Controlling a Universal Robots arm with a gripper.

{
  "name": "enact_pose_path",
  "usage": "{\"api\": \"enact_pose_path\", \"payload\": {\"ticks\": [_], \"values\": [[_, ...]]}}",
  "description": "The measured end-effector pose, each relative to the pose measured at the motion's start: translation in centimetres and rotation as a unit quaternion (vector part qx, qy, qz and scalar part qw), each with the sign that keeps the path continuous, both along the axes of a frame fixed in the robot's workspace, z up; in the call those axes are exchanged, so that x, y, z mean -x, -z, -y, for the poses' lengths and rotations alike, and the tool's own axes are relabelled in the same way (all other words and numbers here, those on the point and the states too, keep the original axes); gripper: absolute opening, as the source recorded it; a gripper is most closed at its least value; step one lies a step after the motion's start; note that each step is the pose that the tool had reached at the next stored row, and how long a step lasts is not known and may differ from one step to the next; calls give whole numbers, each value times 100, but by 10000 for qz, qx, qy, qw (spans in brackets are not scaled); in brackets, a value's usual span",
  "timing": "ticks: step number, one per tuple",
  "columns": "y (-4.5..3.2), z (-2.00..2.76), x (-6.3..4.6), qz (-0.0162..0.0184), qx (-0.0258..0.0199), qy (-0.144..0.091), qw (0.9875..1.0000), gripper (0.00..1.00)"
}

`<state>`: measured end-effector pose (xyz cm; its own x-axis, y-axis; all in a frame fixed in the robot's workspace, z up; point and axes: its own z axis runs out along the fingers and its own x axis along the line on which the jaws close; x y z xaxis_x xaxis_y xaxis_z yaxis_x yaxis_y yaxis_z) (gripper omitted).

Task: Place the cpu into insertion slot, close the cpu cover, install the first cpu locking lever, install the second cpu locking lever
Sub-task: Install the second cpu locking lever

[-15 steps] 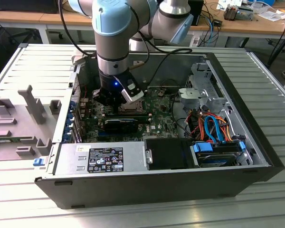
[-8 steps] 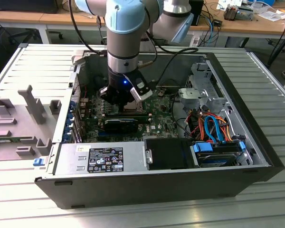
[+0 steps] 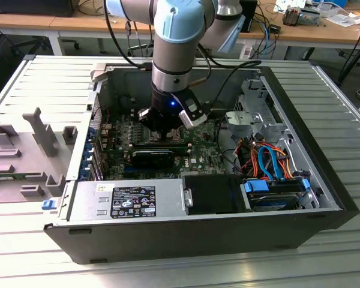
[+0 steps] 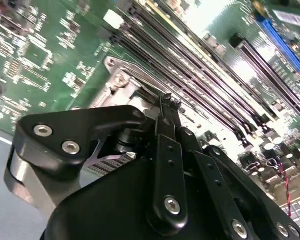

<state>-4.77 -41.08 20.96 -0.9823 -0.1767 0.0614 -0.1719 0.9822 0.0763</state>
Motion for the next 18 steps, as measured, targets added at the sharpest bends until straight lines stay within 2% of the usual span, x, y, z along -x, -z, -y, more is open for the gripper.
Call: {"api": "enact_pose_path", "payload": {"ticks": [2, 4, 8, 11, 18], "values": [[-44, -7, -41, -11, 0, 2, 10000, 11], [-151, -10, -61, -18, 0, 3, 10000, 11], [-305, -12, -76, -29, -1, 4, 10000, 11], [-352, -12, -78, -30, -1, 3, 10000, 11], [-361, -12, -78, -30, -1, 3, 10000, 11]]}}
